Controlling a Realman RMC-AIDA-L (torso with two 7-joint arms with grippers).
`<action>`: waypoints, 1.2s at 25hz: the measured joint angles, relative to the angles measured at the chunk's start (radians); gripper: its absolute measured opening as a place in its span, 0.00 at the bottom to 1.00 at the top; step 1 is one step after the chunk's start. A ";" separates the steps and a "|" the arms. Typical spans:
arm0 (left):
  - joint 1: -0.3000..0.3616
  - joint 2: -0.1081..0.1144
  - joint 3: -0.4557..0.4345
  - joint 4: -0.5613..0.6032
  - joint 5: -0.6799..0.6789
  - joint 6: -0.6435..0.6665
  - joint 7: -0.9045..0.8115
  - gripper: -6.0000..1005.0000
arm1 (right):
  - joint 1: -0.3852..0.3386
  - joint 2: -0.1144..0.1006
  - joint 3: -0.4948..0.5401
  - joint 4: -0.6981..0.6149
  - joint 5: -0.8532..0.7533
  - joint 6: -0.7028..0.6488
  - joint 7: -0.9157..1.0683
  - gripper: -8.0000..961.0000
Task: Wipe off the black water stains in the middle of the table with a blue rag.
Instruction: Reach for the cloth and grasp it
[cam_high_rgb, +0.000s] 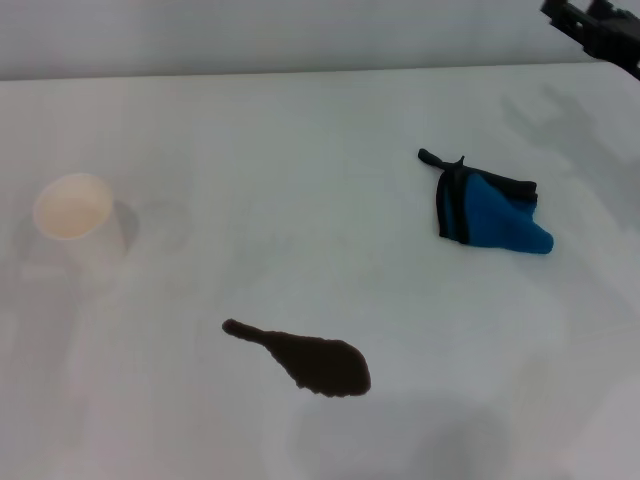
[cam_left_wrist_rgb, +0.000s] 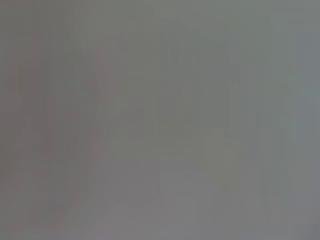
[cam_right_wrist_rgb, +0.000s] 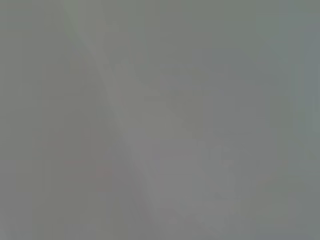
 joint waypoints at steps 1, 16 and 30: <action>-0.001 0.001 -0.004 0.000 0.000 0.001 -0.024 0.87 | 0.007 -0.005 -0.003 -0.041 -0.061 -0.023 0.057 0.91; -0.015 0.008 -0.008 -0.014 0.000 0.014 -0.061 0.87 | 0.187 -0.005 -0.009 -0.449 -1.231 0.097 0.883 0.91; -0.040 0.011 -0.001 -0.011 0.020 0.079 0.074 0.87 | 0.218 0.021 -0.152 -0.570 -1.468 0.282 1.097 0.91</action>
